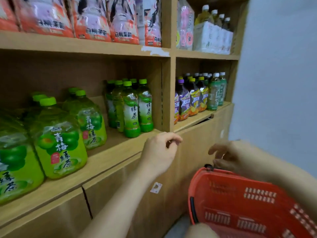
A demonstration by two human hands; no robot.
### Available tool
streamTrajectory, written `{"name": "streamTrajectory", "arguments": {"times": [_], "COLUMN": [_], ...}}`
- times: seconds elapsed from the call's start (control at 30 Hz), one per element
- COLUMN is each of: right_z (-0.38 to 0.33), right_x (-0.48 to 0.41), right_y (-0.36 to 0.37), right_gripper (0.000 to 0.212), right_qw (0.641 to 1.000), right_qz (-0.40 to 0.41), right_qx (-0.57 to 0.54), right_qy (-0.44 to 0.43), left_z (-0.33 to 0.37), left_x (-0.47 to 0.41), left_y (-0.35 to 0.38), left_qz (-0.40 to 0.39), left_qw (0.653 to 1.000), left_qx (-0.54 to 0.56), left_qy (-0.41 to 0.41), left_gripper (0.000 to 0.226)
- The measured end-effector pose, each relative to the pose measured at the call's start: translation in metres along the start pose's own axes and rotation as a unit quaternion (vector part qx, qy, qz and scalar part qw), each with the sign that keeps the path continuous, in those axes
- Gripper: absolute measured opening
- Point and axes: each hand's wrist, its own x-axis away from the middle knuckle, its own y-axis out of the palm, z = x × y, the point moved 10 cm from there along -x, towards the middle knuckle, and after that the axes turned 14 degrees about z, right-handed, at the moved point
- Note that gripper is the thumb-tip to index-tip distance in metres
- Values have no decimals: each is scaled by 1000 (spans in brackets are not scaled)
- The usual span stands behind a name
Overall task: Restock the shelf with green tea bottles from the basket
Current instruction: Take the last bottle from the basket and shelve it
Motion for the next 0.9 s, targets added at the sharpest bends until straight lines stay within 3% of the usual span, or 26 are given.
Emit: {"name": "streamTrajectory", "arguments": {"times": [0.1,0.4,0.57,0.67,0.77,0.9], "right_z": [45,176,250,288,328,368], "right_x": [25,105,152,179,209,238], "right_y": [0,33,105,157,195,230], "right_gripper": [7,20,25,32,40,57], "right_qw": [998,972,954,938,915,890], "right_qz": [3,17,0,-32,-52,-100], "right_qx": [13,38,-8,-38,-46,-35], "right_qy": [65,231,301,342,397,443], "left_z": [-16,-28,-17,-32,-47,-68], "left_x": [13,71,130,182,252,360], "left_y": [52,216,324,396,466,527], "left_qz": [-66,-229,-360,-449,-562,-687], "left_qw": [997,973,932,890,818,698], "left_qx": [24,14,-24,-57,-90,-108], "left_qy": [-31,-17,33,44,83,168], "left_gripper": [20,18,19,15,19,60]}}
